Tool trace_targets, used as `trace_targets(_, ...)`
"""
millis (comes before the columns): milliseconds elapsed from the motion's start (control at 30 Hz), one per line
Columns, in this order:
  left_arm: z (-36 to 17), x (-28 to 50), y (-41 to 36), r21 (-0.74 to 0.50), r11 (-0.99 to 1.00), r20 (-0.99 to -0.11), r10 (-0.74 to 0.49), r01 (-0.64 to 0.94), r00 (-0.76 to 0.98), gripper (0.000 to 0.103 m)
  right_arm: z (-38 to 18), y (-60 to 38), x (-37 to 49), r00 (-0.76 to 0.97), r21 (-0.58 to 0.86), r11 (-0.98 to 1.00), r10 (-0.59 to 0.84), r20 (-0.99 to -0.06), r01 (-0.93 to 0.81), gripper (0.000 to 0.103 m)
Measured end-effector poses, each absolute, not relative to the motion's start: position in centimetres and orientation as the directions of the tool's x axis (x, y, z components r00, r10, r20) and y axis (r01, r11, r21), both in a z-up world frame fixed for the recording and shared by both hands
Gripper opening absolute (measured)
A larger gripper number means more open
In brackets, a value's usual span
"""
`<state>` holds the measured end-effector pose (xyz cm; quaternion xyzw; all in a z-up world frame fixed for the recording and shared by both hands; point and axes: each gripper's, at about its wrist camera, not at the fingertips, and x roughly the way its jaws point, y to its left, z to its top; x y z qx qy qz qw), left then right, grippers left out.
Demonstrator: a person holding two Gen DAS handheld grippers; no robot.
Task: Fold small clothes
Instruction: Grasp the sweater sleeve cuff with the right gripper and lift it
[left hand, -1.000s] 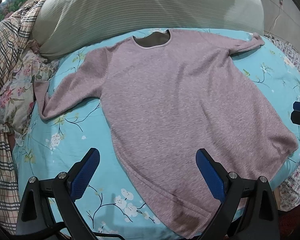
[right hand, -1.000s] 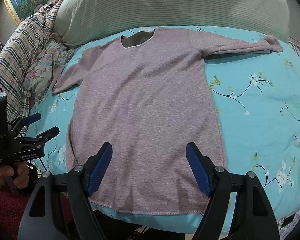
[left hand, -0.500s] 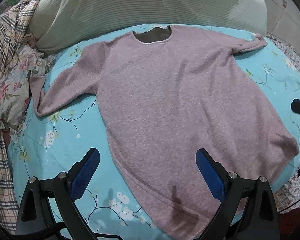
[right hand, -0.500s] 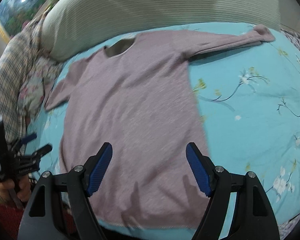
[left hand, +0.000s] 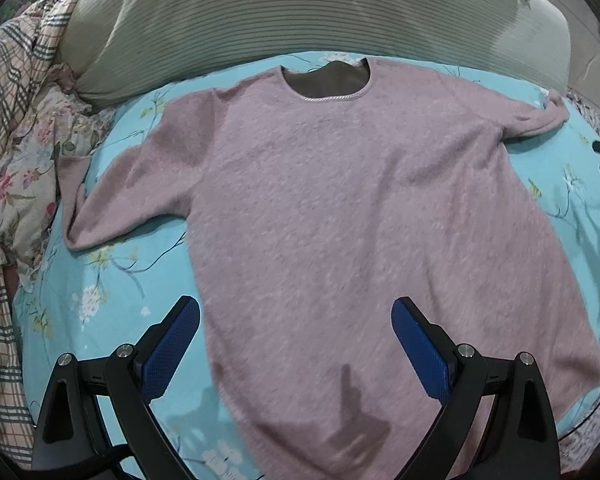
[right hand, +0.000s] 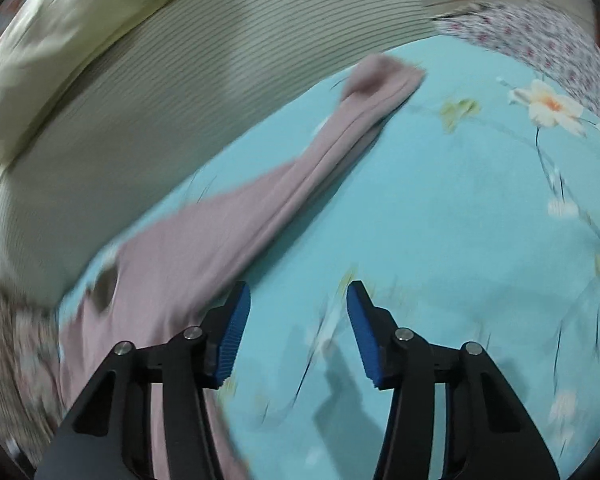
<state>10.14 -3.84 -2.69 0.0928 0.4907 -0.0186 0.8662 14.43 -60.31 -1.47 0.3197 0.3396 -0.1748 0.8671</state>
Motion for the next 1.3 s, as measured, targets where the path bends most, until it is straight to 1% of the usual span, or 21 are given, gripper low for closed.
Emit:
trace_targets(133, -3.3, 11.9, -5.1, 0.144, 0.983, -0.860, 0.066, 0.117, 0.505, 0.097, -2.0, -68.0, 17.4, 0.715, 0.496, 0.634, -0.133, -0.686, 0.593, 0.042)
trace_targets(200, -3.9, 12.8, -5.5, 0.147, 0.984, -0.865, 0.076, 0.105, 0.496, 0.097, -2.6, -71.1, 18.8, 0.725, 0.527, 0.594, -0.144, -0.674, 0.608, 0.040)
trace_targets(367, -5.9, 14.9, -6.4, 0.141, 0.988, -0.890, 0.101, 0.058, 0.444, 0.097, -4.7, -76.5, 22.6, 0.741, 0.578, 0.542, -0.131, -0.659, 0.610, 0.040)
trace_targets(467, -6.8, 15.8, -6.8, 0.134, 0.991, -0.904, 0.116, 0.014, 0.412, 0.097, -5.4, -77.5, 25.1, 0.705, 0.525, 0.573, -0.138, -0.695, 0.629, 0.040)
trace_targets(500, -6.9, 15.9, -6.8, 0.129, 0.992, -0.906, 0.117, 0.003, 0.407, 0.097, -5.5, -78.0, 25.8, 0.707, 0.534, 0.578, -0.112, -0.698, 0.618, 0.039)
trace_targets(533, -7.0, 16.0, -6.8, 0.125, 0.992, -0.908, 0.118, -0.008, 0.403, 0.097, -5.6, -78.5, 26.3, 0.710, 0.537, 0.572, -0.116, -0.694, 0.619, 0.023)
trace_targets(567, -7.0, 16.0, -6.9, 0.121, 0.992, -0.909, 0.118, -0.016, 0.401, 0.097, -5.7, -78.5, 26.5, 0.712, 0.542, 0.570, -0.113, -0.693, 0.618, 0.010)
trace_targets(600, -7.1, 16.1, -7.0, 0.121, 0.992, -0.909, 0.120, -0.022, 0.399, 0.097, -5.3, -78.6, 26.9, 0.723, 0.556, 0.570, -0.100, -0.684, 0.605, 0.006)
trace_targets(667, -7.3, 16.4, -7.3, 0.122, 0.992, -0.909, 0.123, -0.027, 0.398, 0.097, -3.9, -77.9, 26.8, 0.755, 0.559, 0.608, -0.106, -0.647, 0.564, 0.006)
trace_targets(800, -7.4, 17.1, -7.6, 0.095, 0.995, -0.914, 0.098, -0.027, 0.394, 0.097, 0.5, -73.3, 26.4, 0.813, 0.537, 0.728, -0.049, -0.580, 0.427, 0.006)
trace_targets(900, -7.0, 17.3, -7.6, 0.071, 0.997, -0.909, 0.068, -0.008, 0.412, 0.096, 3.3, -68.0, 25.9, 0.843, 0.566, 0.764, 0.055, -0.536, 0.310, 0.006)
trace_targets(1033, -6.4, 17.0, -6.8, 0.052, 0.999, -0.906, 0.043, 0.010, 0.422, 0.096, 5.7, -58.1, 26.0, 0.840, 0.613, 0.777, 0.232, -0.491, 0.144, 0.006)
trace_targets(1167, -5.2, 16.8, -4.5, -0.024, 1.000, -0.894, -0.028, 0.015, 0.447, 0.096, 5.5, -46.3, 26.7, 0.792, 0.659, 0.752, 0.408, -0.455, -0.008, 0.006)
trace_targets(1300, -4.8, 16.4, -1.7, -0.070, 0.997, -0.883, -0.078, 0.033, 0.462, 0.097, 2.7, -36.6, 28.0, 0.725, 0.706, 0.704, 0.527, -0.443, -0.080, 0.006)
